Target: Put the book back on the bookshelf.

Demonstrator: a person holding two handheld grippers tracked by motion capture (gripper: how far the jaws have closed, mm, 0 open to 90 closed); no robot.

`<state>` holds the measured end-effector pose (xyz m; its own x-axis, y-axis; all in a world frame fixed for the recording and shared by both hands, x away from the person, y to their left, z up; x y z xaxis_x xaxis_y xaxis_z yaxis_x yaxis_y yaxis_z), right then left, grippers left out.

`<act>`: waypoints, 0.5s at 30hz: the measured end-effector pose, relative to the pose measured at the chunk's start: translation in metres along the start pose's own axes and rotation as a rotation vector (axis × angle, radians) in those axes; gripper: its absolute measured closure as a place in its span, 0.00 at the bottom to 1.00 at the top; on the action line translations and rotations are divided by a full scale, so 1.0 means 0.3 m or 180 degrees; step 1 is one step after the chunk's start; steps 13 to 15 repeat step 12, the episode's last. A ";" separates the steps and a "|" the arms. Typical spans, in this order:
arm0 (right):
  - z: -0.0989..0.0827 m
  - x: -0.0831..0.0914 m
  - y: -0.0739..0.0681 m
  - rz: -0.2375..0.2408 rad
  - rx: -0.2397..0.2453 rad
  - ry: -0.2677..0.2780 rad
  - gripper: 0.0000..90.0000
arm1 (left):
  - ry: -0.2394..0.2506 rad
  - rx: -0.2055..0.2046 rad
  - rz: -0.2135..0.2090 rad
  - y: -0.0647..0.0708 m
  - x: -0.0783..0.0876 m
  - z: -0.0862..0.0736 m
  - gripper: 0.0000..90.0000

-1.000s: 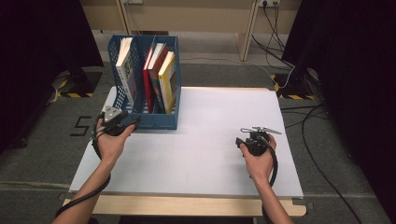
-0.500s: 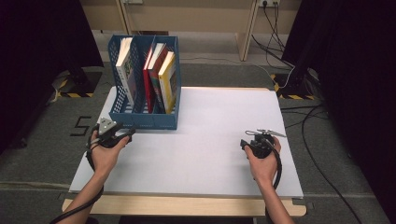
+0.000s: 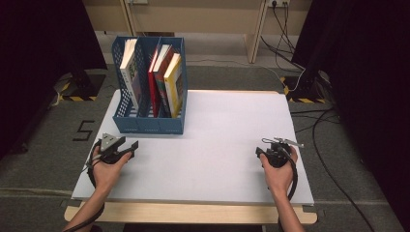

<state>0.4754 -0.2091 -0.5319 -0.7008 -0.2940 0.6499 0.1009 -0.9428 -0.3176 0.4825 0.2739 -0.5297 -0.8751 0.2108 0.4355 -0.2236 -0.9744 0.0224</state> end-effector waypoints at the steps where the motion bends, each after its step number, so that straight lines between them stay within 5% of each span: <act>1: -0.003 0.000 0.005 -0.0021 -0.0010 0.0017 0.59 | -0.0009 0.0008 -0.0002 0.001 0.000 -0.005 0.44; 10: -0.005 0.010 0.016 -0.0040 -0.0007 0.0256 0.57 | 0.0037 0.0057 -0.0018 0.012 0.006 -0.041 0.43; 15: -0.011 0.004 0.015 -0.0088 0.0114 0.0234 0.56 | 0.0061 0.0067 -0.0013 0.007 0.009 -0.040 0.42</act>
Point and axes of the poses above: each handheld gripper's, and its own axes: x roughly backward along the jaws, z roughly out of its top, y roughly to its right, the point moved 10 cm from there along -x, roughly forward along the jaws, and after that the axes turned 5 degrees about z, right-handed, at the moved point
